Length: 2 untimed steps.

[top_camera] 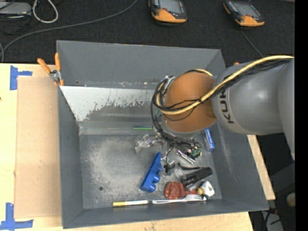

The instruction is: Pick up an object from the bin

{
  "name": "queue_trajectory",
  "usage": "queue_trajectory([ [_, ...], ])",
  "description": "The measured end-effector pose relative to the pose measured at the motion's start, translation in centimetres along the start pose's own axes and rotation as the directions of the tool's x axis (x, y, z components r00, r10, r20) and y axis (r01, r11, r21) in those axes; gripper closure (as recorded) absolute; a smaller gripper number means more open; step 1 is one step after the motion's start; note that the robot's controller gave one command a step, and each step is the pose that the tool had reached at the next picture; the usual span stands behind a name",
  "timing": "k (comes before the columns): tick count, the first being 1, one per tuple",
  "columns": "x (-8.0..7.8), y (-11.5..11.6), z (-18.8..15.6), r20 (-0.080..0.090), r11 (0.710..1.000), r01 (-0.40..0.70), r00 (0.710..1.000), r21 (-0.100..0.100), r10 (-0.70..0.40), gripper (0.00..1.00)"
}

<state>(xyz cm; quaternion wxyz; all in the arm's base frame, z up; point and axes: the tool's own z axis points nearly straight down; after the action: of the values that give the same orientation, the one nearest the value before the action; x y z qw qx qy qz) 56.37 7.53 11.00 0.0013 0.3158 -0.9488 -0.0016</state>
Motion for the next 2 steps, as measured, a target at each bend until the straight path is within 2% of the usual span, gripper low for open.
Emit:
queue_trajectory([
  [1,-0.28,0.43,4.06,-0.004,0.995,0.095,0.995,-0.001,-0.095,0.00],
  [2,-1.06,1.43,3.62,0.006,0.907,0.421,0.907,0.006,-0.421,1.00],
])
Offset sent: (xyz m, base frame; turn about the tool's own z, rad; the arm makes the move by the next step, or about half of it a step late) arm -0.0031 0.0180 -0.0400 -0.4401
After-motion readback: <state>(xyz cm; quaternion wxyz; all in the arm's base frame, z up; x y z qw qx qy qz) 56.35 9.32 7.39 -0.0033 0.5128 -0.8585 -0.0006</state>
